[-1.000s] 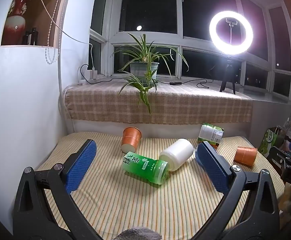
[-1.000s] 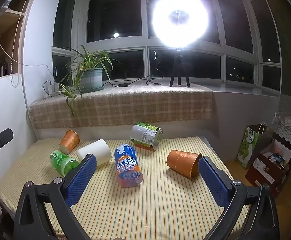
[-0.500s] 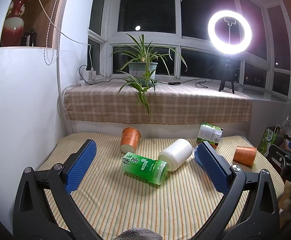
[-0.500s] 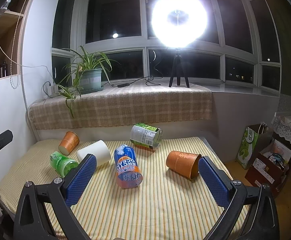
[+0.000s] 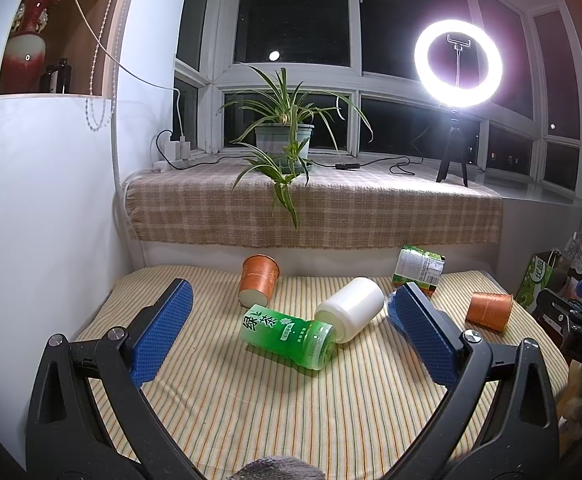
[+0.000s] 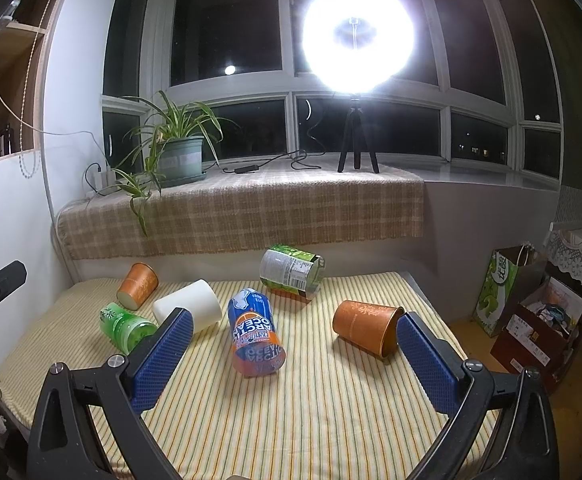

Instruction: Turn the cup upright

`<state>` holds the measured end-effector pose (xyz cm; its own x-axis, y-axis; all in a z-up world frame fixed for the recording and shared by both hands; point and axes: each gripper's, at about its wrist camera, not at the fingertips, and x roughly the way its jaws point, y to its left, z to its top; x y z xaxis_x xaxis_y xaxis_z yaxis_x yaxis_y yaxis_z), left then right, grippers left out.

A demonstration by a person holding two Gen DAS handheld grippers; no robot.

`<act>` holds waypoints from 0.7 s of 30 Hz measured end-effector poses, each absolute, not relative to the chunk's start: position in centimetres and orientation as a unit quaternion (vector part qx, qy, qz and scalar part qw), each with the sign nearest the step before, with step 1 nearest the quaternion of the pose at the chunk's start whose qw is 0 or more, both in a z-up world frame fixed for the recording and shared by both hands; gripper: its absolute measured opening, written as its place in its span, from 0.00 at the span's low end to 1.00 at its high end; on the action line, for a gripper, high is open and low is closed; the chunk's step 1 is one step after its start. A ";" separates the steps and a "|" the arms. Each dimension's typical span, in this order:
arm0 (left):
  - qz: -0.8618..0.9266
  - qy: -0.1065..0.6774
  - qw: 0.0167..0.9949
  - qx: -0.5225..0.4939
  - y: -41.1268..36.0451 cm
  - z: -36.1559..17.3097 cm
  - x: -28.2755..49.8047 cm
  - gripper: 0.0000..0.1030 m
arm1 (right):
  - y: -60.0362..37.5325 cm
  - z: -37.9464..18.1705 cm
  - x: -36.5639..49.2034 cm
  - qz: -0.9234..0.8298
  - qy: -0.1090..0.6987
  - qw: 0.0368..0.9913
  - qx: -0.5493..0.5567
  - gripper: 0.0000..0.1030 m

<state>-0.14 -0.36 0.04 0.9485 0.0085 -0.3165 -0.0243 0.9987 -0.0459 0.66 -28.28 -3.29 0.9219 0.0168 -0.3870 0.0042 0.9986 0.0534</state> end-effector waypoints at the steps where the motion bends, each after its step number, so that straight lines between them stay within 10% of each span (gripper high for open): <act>1: 0.008 0.160 0.987 -0.024 -0.4 0.0 -0.1 1.00 | -28.3 -3.3 0.7 0.003 0.198 0.980 0.027 1.00; 21: 0.008 0.161 0.987 -0.023 -0.4 0.0 -0.2 1.00 | -28.3 -3.4 0.7 0.003 0.200 0.979 0.027 1.00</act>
